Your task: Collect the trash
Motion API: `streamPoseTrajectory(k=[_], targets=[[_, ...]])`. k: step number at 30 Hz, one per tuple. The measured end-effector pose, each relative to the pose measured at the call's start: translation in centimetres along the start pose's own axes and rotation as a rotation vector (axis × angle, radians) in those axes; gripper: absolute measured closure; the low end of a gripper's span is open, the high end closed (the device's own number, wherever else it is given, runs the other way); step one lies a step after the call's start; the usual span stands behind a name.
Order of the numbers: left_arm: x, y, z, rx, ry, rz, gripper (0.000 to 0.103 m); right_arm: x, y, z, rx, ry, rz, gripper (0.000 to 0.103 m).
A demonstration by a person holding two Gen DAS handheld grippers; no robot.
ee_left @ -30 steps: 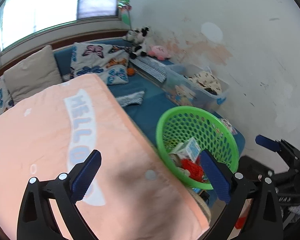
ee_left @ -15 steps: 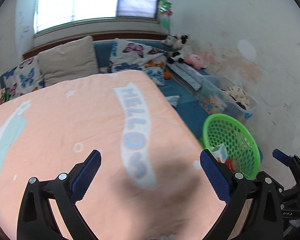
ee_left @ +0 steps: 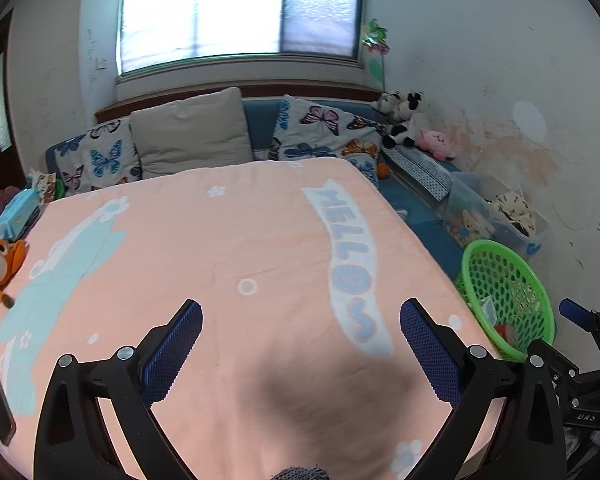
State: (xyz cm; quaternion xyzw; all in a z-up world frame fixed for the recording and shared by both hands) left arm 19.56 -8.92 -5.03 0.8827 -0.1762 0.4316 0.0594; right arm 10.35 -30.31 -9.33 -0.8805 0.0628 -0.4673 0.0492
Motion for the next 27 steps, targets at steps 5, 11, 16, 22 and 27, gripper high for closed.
streamPoseTrajectory(k=[5, 11, 16, 22, 27], targets=[[-1.0, -1.6, -0.8, 0.036, 0.013, -0.031, 0.007, -0.4, -0.9, 0.3, 0.028, -0.004, 0.021, 0.004], [-1.4, -2.1, -1.9, 0.056, 0.046, -0.048, 0.007, -0.9, -1.6, 0.5, 0.031, -0.009, 0.011, 0.004], [-1.4, -2.0, -2.4, 0.079, 0.067, -0.032, 0.007, -0.9, -1.7, 0.3, 0.028, 0.002, 0.010, 0.004], [-1.8, -1.9, -2.5, 0.088, 0.062, -0.027, 0.007, -0.9, -1.2, -0.3, 0.028, 0.019, 0.015, 0.004], [-2.1, -1.5, -2.5, 0.099, 0.060, -0.014, 0.007, -0.9, -1.2, -0.4, 0.030, 0.022, 0.017, 0.004]])
Point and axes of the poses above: each gripper's, at about its wrist camera, not at the fingertips, and z roughly the way its jaws point, y to its right, x to its top, the point moved 10 cm from there along z, roughly the way its jaws point, and after that the axes turned 7 degrees about z, right-handed, at the moved point
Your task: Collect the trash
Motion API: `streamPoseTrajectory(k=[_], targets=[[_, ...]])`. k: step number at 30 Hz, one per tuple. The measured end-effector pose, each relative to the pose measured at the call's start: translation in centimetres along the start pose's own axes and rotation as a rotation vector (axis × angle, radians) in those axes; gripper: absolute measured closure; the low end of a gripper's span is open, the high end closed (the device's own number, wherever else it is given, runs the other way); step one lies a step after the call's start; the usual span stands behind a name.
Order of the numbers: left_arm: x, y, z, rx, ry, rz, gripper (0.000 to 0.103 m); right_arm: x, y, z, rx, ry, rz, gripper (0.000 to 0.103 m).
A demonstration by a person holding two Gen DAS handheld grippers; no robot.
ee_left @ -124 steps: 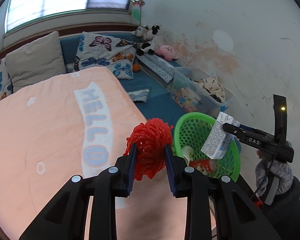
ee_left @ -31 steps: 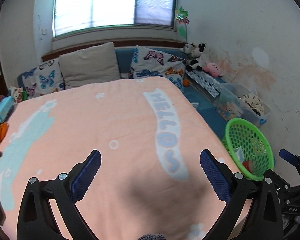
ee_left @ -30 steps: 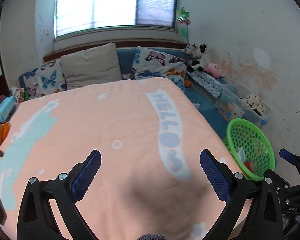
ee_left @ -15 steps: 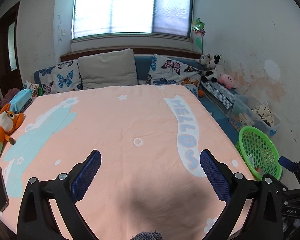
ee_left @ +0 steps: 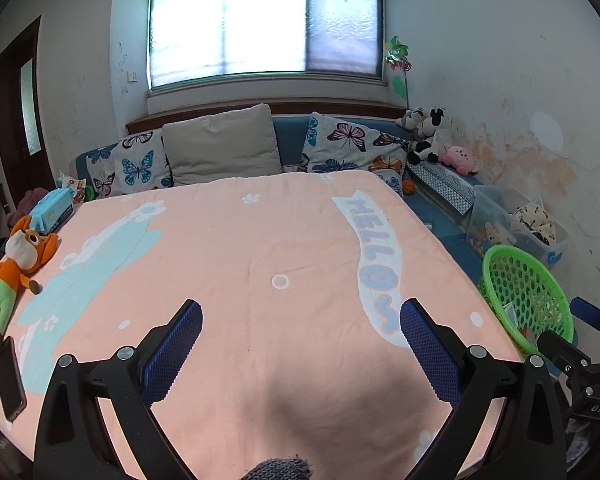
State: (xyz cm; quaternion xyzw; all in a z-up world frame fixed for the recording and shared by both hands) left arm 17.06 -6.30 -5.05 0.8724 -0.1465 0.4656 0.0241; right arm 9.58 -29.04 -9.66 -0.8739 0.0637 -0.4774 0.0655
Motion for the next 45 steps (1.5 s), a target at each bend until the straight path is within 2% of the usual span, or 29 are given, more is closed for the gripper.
streamPoseTrajectory(k=[45], targets=[[-0.9, -1.3, 0.3, 0.013, -0.016, -0.018, 0.007, -0.1, -1.4, 0.1, 0.020, -0.001, -0.010, 0.004]])
Point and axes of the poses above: each gripper's, at about its wrist camera, not at the fingertips, and z roughly the way its jaws point, y to its right, x to its top, the point moved 10 cm from there along z, roughly the way its jaws point, and after that the axes turned 7 degrees about z, right-handed, at the moved point
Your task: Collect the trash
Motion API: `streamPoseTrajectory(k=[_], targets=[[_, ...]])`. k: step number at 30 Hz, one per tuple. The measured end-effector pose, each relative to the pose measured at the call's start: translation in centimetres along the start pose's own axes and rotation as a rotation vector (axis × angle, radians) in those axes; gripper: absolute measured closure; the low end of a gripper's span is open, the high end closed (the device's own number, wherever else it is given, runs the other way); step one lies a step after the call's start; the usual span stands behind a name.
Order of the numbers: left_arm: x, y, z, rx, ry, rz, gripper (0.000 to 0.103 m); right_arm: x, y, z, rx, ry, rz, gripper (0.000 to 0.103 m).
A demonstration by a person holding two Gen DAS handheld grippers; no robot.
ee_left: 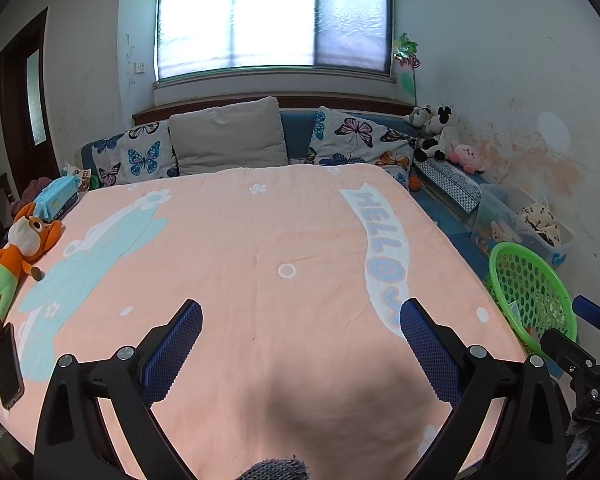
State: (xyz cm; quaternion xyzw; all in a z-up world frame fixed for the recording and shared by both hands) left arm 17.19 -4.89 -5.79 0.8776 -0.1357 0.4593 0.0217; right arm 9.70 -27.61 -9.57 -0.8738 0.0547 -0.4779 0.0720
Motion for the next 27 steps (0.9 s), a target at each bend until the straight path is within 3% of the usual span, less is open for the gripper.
streamPoseTrajectory(k=[27], targets=[[-0.84, 0.12, 0.44, 0.001, -0.016, -0.012, 0.007, -0.13, 0.19, 0.02, 0.007, -0.004, 0.000, 0.004]])
Point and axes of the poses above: each gripper's, at about its wrist camera, not at the fingertips, and z roughly the way its jaws point, y to its right, x to its top, the point moved 10 cm from there along z, roughly the way its jaws point, and after that the axes turned 7 degrees about z, right-handed, at the moved point
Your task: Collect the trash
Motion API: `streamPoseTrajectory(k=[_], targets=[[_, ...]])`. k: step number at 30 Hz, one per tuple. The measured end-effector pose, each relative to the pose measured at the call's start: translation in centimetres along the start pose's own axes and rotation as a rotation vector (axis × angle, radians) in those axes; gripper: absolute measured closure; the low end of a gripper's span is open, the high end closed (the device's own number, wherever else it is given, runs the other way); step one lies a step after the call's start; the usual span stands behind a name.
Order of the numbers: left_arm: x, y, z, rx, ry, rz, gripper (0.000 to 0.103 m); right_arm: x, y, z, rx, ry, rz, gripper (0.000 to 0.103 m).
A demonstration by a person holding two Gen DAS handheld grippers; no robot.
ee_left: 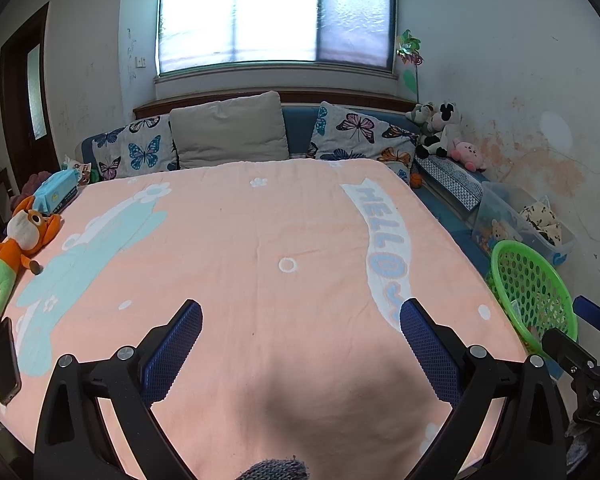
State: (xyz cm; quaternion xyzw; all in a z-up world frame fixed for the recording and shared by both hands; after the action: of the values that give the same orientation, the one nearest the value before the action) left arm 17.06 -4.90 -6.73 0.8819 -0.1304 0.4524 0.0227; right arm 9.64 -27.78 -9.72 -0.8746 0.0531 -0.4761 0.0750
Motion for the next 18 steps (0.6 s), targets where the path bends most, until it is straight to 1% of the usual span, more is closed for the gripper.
streamPoseTrajectory(k=[18], targets=[[-0.30, 0.21, 0.14, -0.003, -0.003, 0.000, 0.007, -0.01, 0.02, 0.23, 0.002, -0.001, -0.001, 0.004]])
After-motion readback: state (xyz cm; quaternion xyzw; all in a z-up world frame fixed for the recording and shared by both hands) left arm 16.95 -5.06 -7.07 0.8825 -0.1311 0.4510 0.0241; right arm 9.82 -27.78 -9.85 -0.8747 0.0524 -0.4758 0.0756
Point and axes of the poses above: each gripper's, at about its wrist camera, not at the fingertips, and z roughly the way its jaws point, y to its right, x to its top, the point moved 10 cm from there along z, roughly the way its jaws point, and after that the axes turned 7 degrees about z, right-handed, at the moved point
